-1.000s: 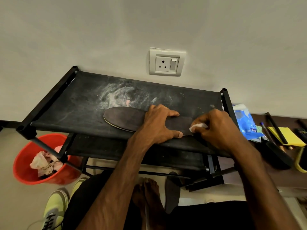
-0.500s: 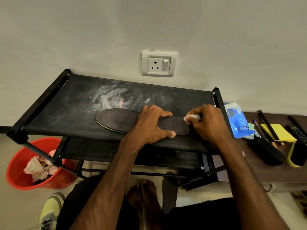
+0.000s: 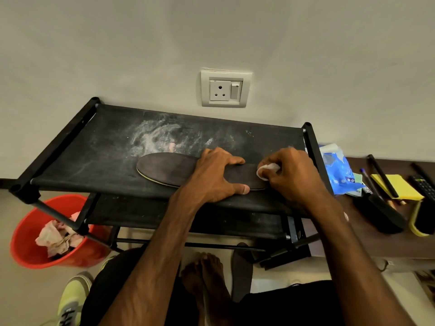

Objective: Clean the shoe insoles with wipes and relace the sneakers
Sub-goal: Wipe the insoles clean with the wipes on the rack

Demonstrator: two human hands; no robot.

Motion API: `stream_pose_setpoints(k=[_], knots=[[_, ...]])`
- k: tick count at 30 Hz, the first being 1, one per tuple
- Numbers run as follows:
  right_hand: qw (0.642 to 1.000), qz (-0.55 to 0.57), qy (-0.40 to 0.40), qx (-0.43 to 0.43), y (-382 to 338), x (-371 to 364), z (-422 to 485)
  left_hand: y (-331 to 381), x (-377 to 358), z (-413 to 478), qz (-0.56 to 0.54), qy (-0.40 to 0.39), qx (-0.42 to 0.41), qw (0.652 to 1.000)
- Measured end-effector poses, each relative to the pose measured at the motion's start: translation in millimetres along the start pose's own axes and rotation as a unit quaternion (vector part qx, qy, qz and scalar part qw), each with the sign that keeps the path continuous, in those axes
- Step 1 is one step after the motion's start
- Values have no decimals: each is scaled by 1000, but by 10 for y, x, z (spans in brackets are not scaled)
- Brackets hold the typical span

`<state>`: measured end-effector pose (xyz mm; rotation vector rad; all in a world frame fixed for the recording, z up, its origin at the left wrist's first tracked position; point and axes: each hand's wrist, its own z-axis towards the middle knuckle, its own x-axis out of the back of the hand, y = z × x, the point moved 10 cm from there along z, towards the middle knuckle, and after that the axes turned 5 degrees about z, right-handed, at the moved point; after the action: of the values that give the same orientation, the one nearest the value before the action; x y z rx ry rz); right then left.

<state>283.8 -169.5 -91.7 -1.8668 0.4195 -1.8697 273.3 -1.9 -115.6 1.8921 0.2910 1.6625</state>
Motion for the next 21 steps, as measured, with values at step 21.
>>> stream_pose_setpoints(k=[21], knots=[[998, 32, 34, 43, -289, -148, 80, 4, -14, -1, 4, 1, -28, 1000]])
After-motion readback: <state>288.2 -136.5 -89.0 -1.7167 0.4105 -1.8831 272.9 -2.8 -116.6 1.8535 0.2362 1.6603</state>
